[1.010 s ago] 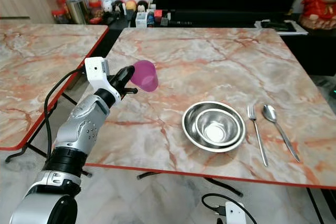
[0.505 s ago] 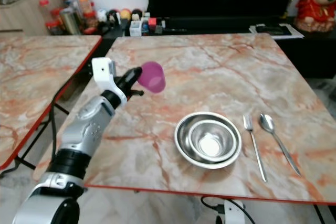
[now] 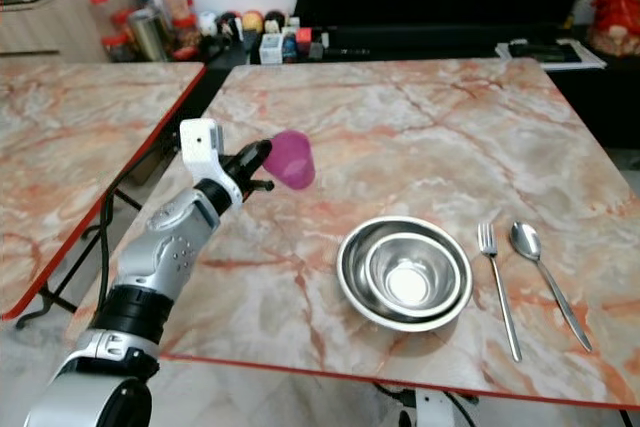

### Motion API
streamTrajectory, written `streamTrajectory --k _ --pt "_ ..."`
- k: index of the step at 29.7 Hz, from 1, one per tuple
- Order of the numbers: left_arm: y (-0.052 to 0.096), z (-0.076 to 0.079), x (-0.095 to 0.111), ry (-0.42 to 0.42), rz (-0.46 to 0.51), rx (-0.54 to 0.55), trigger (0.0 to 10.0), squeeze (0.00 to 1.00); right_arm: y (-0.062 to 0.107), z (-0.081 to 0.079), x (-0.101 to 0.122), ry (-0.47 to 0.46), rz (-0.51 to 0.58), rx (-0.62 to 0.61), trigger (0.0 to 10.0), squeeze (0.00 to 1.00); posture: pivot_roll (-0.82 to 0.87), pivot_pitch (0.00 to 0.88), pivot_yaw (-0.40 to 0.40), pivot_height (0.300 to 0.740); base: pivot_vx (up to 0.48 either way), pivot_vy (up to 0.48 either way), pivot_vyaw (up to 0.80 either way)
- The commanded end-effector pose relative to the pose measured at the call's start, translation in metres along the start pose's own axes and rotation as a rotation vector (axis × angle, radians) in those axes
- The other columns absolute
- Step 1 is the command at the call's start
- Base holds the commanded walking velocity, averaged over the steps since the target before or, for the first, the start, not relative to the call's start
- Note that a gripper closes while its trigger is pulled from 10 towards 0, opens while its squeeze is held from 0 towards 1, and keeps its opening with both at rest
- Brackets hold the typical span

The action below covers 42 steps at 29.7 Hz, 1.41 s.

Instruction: Setting the table

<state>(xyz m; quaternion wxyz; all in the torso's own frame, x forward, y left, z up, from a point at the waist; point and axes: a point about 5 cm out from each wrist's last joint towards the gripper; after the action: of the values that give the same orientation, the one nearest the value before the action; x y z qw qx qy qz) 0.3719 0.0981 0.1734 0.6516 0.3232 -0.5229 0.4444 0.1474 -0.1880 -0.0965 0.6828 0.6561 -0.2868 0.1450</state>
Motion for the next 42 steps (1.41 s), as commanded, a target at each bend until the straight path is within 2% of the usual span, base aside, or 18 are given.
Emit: streamTrajectory --k 1,4,6,9,11,15,17,22,30,37,42 --pt "-0.010 0.003 0.008 0.022 -0.008 -0.011 10.0 0.00 0.001 -0.002 -0.004 -0.018 -0.003 -0.003 10.0 0.00 -0.02 0.000 0.099 0.719 0.000 0.000 0.00" --pt "-0.017 0.009 0.001 0.059 -0.068 -0.047 10.0 0.00 0.002 -0.004 -0.008 -0.028 -0.009 -0.005 10.0 0.00 -0.03 0.000 0.118 0.719 0.000 0.000 0.00" --pt "-0.018 0.010 -0.003 0.074 -0.087 -0.058 10.0 0.00 0.002 -0.005 -0.009 -0.030 -0.011 -0.006 10.0 0.00 -0.03 0.000 0.118 0.719 0.000 0.000 0.00" --pt "-0.022 0.015 -0.010 0.140 -0.114 -0.071 10.0 0.00 0.004 -0.006 -0.013 -0.057 -0.012 -0.018 10.0 0.00 -0.05 0.000 0.142 0.719 0.000 0.000 0.00" --pt "-0.023 0.017 -0.010 0.149 -0.117 -0.076 10.0 0.00 0.004 -0.005 -0.014 -0.062 -0.012 -0.021 10.0 0.00 -0.05 0.000 0.143 0.719 0.000 0.000 0.00" --pt "-0.028 0.020 -0.008 0.133 -0.128 -0.078 10.0 0.00 0.005 -0.005 -0.017 -0.064 -0.016 -0.024 10.0 0.00 -0.06 0.000 0.145 0.719 0.000 0.000 0.00" --pt "-0.035 0.026 -0.005 0.100 -0.161 -0.077 10.0 0.00 0.007 -0.001 -0.023 -0.066 -0.025 -0.032 10.0 0.00 -0.07 0.000 0.145 0.719 0.000 0.000 0.00" --pt "-0.038 0.027 -0.002 0.090 -0.177 -0.061 10.0 0.00 0.009 0.002 -0.027 -0.069 -0.032 -0.043 10.0 0.00 -0.08 0.000 0.144 0.719 0.000 0.000 0.00" --pt "-0.038 0.025 -0.005 -0.020 -0.267 -0.072 10.0 0.00 0.007 0.002 -0.023 -0.072 -0.024 -0.045 10.0 0.00 -0.07 0.000 0.151 0.719 0.000 0.000 0.00" --pt "-0.040 0.025 -0.003 -0.027 -0.297 -0.089 10.0 0.00 0.007 -0.001 -0.020 -0.076 -0.019 -0.042 10.0 0.00 -0.07 0.000 0.155 0.719 0.000 0.000 0.00" --pt "-0.038 0.030 -0.012 -0.007 -0.335 -0.125 10.0 0.00 0.007 -0.002 -0.021 -0.081 -0.019 -0.041 10.0 0.00 -0.07 0.000 0.160 0.719 0.000 0.000 0.00"
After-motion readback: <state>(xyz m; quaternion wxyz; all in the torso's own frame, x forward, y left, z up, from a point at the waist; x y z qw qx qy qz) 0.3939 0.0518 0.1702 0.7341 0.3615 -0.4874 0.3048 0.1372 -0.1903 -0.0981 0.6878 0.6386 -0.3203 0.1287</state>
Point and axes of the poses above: a point about 5 cm out from each wrist's last joint towards the gripper, its own y axis pointing back from the gripper into the wrist, its own x axis along the axis of the wrist's last joint, z = x × y, and after that the axes turned 7 degrees about -y, right-handed
